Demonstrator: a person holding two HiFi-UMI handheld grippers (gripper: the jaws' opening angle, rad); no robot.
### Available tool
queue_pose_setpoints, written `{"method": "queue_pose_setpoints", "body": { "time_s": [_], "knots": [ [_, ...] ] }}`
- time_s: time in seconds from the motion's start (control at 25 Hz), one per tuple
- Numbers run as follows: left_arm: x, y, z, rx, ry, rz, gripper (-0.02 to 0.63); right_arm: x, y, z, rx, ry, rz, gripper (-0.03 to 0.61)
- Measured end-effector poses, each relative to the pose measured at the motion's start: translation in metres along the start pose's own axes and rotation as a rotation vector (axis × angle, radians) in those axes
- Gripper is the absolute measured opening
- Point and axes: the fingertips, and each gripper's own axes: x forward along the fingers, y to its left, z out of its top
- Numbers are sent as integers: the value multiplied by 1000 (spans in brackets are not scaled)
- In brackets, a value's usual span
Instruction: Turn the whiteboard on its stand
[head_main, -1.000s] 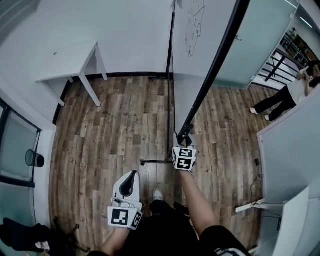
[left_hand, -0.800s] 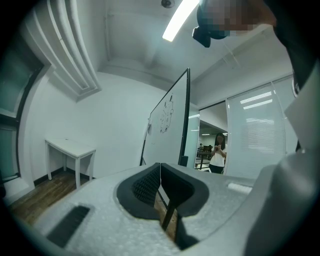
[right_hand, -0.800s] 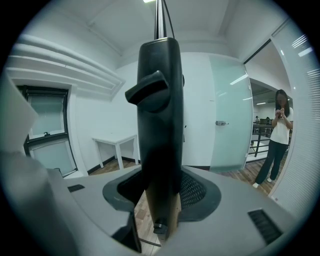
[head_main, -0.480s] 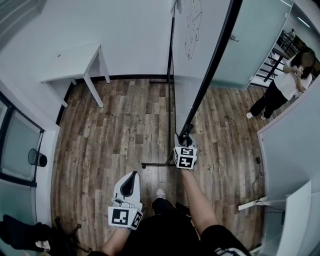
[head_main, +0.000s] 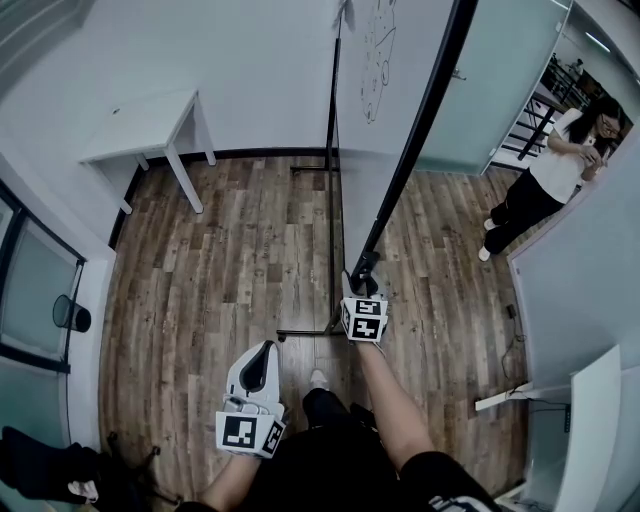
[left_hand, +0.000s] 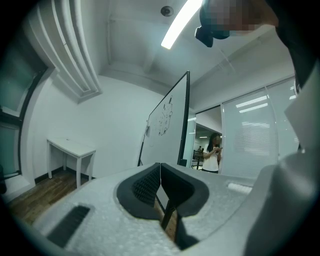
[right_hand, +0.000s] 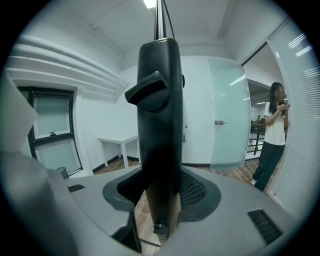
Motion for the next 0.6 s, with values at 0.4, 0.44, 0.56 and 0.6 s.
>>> {"method": "queue_pose_setpoints", "body": {
  "time_s": [0.4,0.44,0.56,0.6],
  "knots": [
    [-87,-10,-10,-23,2,3,18,-64,27,-26,12,-5,7,189],
    [-96,-12,-10,-26,-1,-1,18,-71,31,-29,11,-6,8,189],
    [-123,-16,-10,-28,-9,-10,18,-91,42,-37,10,-12,11,189],
    [-132,-17,-11,-27,-9,-13,18,-98,46,-41,11,-13,12,189]
  ]
}}
